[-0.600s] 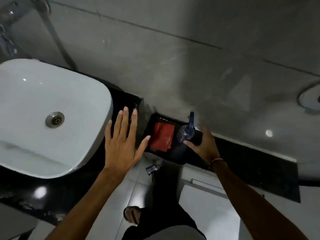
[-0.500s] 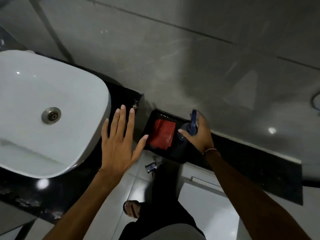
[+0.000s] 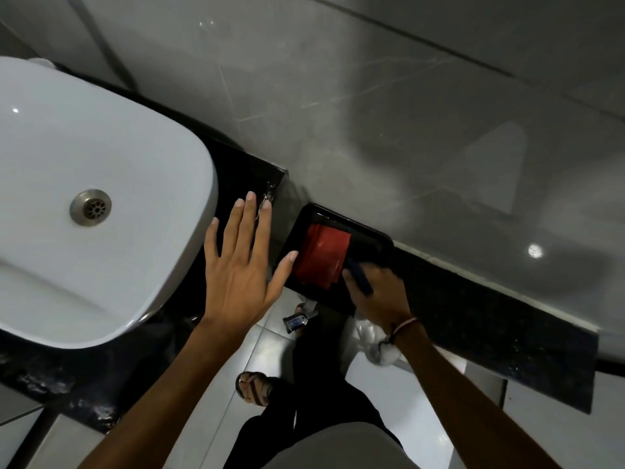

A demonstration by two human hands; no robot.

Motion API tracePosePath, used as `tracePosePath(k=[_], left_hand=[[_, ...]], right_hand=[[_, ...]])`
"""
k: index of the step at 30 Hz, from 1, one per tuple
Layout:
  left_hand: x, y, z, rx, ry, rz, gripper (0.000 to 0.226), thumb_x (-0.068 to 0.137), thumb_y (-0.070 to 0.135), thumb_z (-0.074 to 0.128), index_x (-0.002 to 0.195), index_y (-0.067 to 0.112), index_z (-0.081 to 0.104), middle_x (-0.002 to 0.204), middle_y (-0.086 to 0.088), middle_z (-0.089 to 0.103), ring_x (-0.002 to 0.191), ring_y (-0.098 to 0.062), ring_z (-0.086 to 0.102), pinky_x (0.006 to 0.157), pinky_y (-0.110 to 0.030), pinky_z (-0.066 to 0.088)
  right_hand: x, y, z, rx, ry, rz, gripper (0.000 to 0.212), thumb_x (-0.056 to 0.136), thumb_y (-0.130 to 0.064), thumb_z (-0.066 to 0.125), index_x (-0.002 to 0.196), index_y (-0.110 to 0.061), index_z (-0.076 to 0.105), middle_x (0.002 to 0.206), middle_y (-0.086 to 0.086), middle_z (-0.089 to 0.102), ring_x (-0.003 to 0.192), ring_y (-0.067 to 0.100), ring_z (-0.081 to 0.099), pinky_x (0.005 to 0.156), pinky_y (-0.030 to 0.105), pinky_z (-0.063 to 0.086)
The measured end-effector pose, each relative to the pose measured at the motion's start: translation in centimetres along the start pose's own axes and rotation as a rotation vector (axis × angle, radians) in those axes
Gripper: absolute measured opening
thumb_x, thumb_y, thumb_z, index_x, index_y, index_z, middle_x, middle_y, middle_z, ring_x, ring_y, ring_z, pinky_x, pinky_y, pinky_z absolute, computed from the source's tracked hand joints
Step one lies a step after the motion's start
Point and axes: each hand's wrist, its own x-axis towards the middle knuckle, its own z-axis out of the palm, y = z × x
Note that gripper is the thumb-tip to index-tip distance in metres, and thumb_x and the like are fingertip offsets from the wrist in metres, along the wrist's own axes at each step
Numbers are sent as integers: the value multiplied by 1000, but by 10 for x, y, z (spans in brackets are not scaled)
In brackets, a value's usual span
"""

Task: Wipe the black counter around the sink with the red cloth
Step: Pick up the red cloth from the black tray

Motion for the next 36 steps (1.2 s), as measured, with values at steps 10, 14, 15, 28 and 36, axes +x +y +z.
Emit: tracePosePath(k=[10,14,15,28,36], left_hand=[[-6,-2,9,12,-27,16,75,103,60,28,158,9,32,167,-18,30,156,-32,27,124,-59,26],[-6,-2,7,12,-23,12,75,103,61,25,157,8,34,167,-18,32,155,-32,30,123,-60,28],[-6,-2,5,14,-23,9,76,103,61,24,157,8,34,166,-18,32,155,-32,30,123,-60,28],[-9,-10,-12,29,45,25,72,106,58,26,156,7,37,165,-19,34,152,-33,35,122,-59,30],[-9,-11,-27,18,71,19,72,106,58,26,155,7,36,164,-20,36,153,-33,34,121,-59,32]], right_hand=[[-10,11,33,-30,-75,127,40,98,-48,52,90,-11,65,98,15,69,84,32,69,74,36,54],[-4,6,35,-49,-82,148,43,96,-51,51,93,-11,67,101,17,69,88,37,70,81,43,59],[-5,5,35,-60,-70,145,45,95,-52,50,94,-11,67,102,18,68,89,38,70,82,45,59],[-25,-7,27,-105,48,247,41,96,-42,58,91,-3,70,98,24,70,92,44,68,93,44,50],[-19,-17,-5,-123,242,161,56,93,-58,37,92,-10,65,87,13,72,94,35,66,83,46,57]])
